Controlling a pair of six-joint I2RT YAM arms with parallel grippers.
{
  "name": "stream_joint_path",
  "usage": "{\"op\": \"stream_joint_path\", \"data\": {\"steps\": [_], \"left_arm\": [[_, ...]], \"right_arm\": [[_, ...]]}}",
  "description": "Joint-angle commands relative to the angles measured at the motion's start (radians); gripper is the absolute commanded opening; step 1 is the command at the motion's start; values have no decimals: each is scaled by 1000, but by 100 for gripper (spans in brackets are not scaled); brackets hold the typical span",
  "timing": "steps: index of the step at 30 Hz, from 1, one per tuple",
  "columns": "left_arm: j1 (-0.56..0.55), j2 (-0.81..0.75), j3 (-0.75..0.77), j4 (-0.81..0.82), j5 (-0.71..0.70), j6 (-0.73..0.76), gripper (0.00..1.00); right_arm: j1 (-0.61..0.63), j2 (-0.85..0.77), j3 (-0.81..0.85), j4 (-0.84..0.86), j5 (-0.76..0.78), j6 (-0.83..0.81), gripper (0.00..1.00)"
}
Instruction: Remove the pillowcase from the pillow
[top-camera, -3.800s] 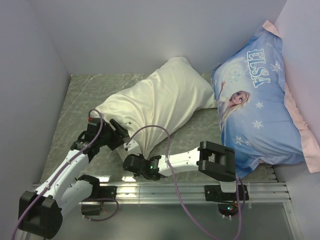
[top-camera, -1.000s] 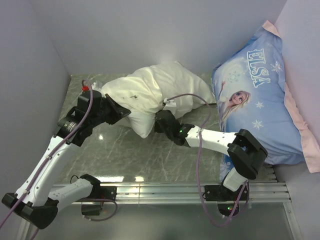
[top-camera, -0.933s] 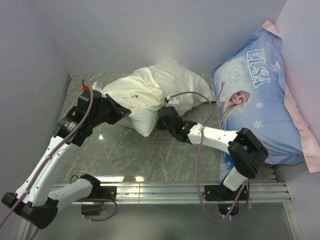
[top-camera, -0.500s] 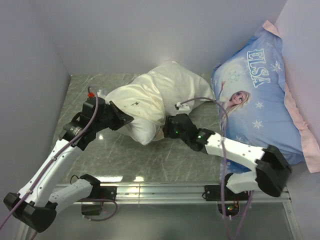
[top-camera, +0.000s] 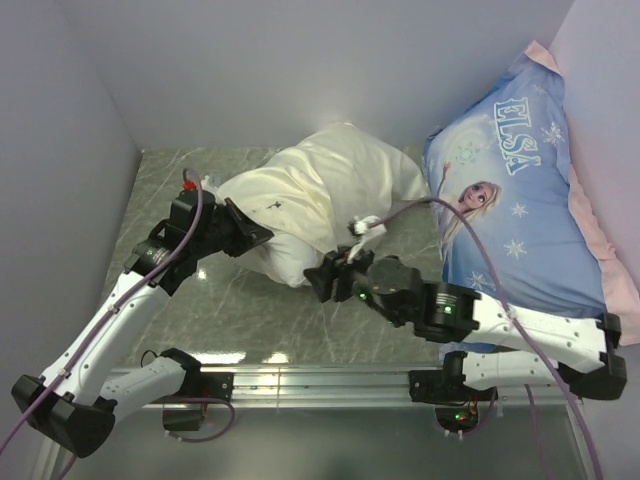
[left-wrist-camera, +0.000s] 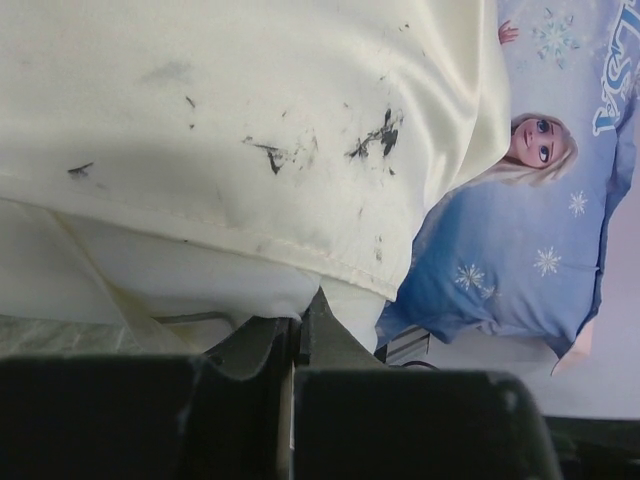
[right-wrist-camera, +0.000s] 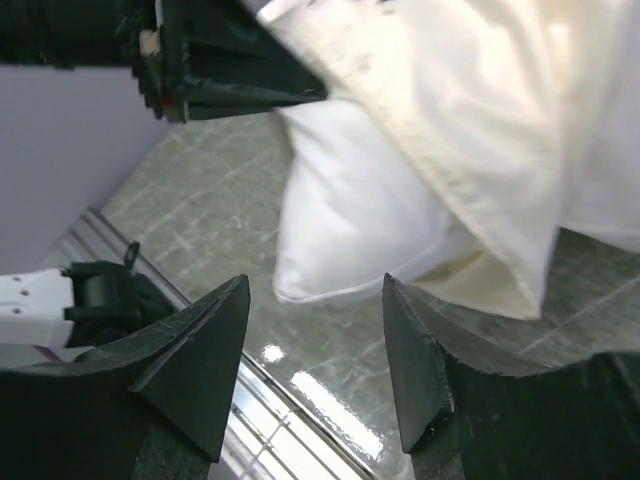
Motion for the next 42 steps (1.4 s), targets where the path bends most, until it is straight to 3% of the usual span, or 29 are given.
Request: {"op": "stream_joint_path", "data": {"steps": [1,5,9,19,26,29,33,40,41,42], "left_arm": [[-11,12,85,132,1,-15,1],[-20,21,97,124,-8,-12,1],[-31,21,102,118,-16,-12,1],[-56,15,102,108,-33,-12,1],[-71,21,109,124,-19,-9,0],[-77,21,114,135,-14,-4,1],[-80,35,126,146,-4,2,1],[-80,42,114,164,-31,24,1],[-82,44,112,166,-37,30,4],[-80,44,103,169,-40,31,13]], "right_arm": [[86,169,134,-53,106,-101,63],[109,306,254,-85,167,-150,64],[109,473,390,-220,307,-144,66],[117,593,475,-323,525,-107,70],[77,613,438,-190,376,-184,72],[33,621,446,-187,332,-184,63],[-26,523,397,-124,255,-193,2],[-61,381,390,-135,261,-207,0],[-64,360,387,-132,264,-210,0],[-67,331,386,-133,266,-211,0]]}}
